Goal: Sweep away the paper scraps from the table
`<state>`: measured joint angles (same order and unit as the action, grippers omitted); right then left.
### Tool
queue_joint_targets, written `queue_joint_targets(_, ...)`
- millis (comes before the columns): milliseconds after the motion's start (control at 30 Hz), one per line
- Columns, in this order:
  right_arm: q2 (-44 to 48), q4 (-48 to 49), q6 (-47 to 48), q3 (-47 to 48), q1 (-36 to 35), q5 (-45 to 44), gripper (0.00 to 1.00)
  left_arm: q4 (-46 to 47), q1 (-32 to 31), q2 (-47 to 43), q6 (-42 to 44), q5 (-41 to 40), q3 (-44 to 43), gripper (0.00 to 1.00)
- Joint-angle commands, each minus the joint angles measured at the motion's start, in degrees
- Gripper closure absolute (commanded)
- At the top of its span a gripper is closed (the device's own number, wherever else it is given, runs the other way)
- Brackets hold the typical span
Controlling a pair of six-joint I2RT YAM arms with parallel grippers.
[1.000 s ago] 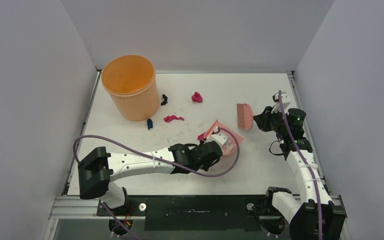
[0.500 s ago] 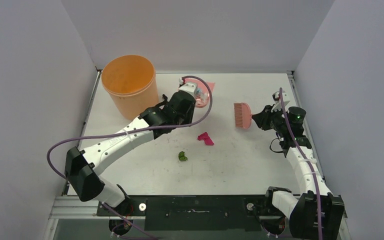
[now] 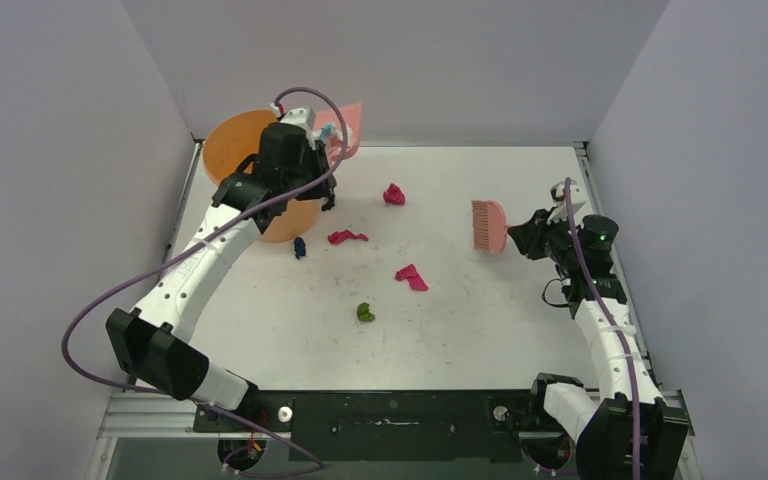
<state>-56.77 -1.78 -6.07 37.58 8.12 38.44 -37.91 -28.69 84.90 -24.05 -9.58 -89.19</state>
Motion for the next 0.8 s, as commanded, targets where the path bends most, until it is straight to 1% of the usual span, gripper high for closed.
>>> queue_joint_targets(0, 0.1, 3.7, 0.8, 0.8, 0.5, 1.7, 0.95, 5.4, 8.2, -3.3, -7.3, 12.7, -2.2, 1.00)
queue_joint_targets(100, -0.2, 3.6, 0.9, 0.9, 0.5, 1.9, 0.95, 10.0, 14.1, -3.8, -13.6, 21.1, -0.6, 1.00)
queue_joint_targets(200, -0.3, 3.5, 1.1, 0.9, 0.5, 2.0, 0.95, 19.0, 19.9, -5.2, -22.1, 28.9, 3.7, 1.00)
queue_joint_targets(300, -0.4, 3.4, 1.2, 1.0, 0.5, 2.1, 0.95, 32.3, 25.2, -6.8, -34.2, 36.6, 10.7, 1.00)
queue_joint_targets(400, -0.7, 3.4, 1.3, 1.0, 0.5, 2.2, 0.95, 51.0, 28.3, -7.6, -48.8, 42.2, 19.7, 1.00)
queue_joint_targets(500, -1.1, 3.1, 1.4, 1.2, 0.5, 2.0, 0.95, 66.5, 30.5, -7.8, -60.6, 43.5, 27.1, 1.00)
queue_joint_targets(567, -1.2, 2.9, 1.6, 1.3, 0.6, 1.8, 0.95, 74.2, 30.6, -7.5, -66.6, 43.6, 30.5, 1.00)
queue_joint_targets(700, -1.0, 2.8, 1.7, 1.3, 0.6, 2.1, 0.95, 93.1, 30.9, -6.6, -82.3, 40.1, 39.6, 1.00)
queue_joint_targets(767, -1.2, 2.8, 1.7, 1.3, 0.6, 2.2, 0.95, 99.0, 30.9, -6.0, -87.3, 38.6, 42.0, 1.00)
